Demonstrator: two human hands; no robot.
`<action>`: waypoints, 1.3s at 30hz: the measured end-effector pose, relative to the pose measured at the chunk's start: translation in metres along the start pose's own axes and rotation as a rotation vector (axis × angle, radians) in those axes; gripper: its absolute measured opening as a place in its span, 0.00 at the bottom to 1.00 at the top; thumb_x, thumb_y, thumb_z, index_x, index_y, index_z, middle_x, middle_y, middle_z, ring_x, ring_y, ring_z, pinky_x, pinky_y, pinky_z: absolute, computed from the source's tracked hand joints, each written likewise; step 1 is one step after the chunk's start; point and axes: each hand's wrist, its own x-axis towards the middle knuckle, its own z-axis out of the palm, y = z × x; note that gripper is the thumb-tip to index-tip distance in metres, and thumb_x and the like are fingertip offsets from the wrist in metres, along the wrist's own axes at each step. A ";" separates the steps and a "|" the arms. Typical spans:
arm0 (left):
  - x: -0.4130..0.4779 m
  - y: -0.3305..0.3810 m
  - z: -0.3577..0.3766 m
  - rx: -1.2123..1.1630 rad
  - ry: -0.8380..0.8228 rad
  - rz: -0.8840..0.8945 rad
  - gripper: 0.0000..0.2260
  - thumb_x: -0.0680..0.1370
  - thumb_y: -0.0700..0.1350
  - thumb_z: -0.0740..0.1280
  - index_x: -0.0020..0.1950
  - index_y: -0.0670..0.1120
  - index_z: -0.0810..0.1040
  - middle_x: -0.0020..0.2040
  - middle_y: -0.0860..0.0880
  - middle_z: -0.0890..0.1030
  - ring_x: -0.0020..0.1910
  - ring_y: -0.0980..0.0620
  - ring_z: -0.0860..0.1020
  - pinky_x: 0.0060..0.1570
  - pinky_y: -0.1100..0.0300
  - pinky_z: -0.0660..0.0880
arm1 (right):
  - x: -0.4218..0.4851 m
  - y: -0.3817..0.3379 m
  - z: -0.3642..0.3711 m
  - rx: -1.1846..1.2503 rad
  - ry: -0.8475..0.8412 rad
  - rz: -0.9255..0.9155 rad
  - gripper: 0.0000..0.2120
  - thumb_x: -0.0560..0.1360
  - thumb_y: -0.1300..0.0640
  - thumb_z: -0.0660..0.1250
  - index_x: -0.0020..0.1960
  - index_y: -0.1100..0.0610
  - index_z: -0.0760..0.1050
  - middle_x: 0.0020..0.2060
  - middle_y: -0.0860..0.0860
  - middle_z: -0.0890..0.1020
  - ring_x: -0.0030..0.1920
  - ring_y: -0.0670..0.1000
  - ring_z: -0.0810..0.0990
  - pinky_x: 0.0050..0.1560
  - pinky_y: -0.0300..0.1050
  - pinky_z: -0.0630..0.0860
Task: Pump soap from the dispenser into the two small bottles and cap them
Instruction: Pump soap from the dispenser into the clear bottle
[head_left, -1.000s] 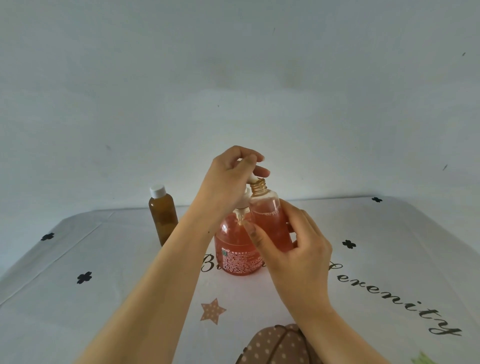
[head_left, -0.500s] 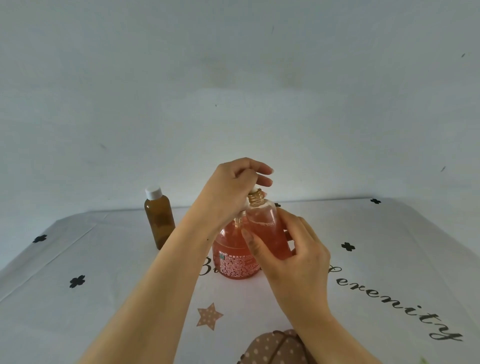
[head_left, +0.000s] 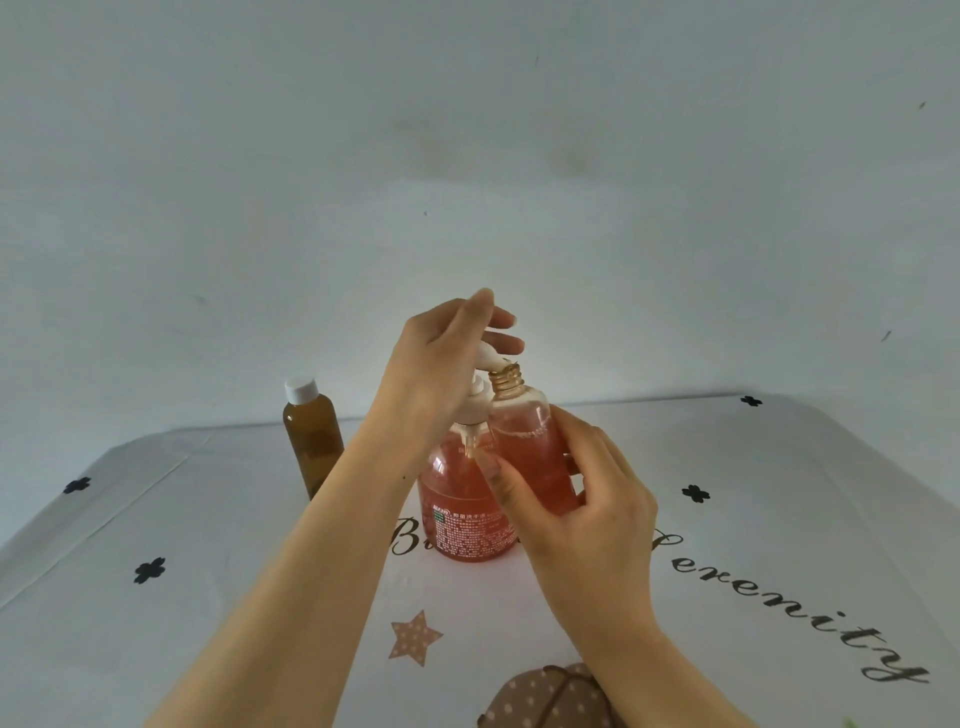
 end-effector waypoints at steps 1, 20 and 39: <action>0.001 0.000 -0.001 -0.010 0.012 -0.002 0.16 0.82 0.53 0.57 0.50 0.48 0.81 0.43 0.52 0.85 0.43 0.54 0.83 0.40 0.60 0.78 | 0.000 -0.001 0.000 0.002 0.001 0.002 0.26 0.69 0.28 0.65 0.59 0.43 0.78 0.46 0.38 0.81 0.47 0.42 0.81 0.47 0.48 0.80; 0.001 -0.002 -0.004 0.012 -0.131 -0.007 0.14 0.78 0.39 0.57 0.47 0.44 0.83 0.46 0.51 0.85 0.48 0.51 0.83 0.49 0.56 0.79 | 0.001 -0.001 -0.001 -0.031 -0.027 0.001 0.27 0.69 0.28 0.64 0.59 0.45 0.78 0.47 0.39 0.82 0.47 0.41 0.80 0.48 0.49 0.80; -0.001 -0.001 -0.002 0.110 -0.192 -0.007 0.16 0.78 0.36 0.54 0.48 0.44 0.81 0.45 0.49 0.85 0.49 0.35 0.80 0.50 0.38 0.76 | 0.000 0.003 -0.001 -0.063 -0.030 0.010 0.28 0.68 0.28 0.64 0.60 0.44 0.79 0.46 0.39 0.81 0.45 0.40 0.80 0.46 0.45 0.80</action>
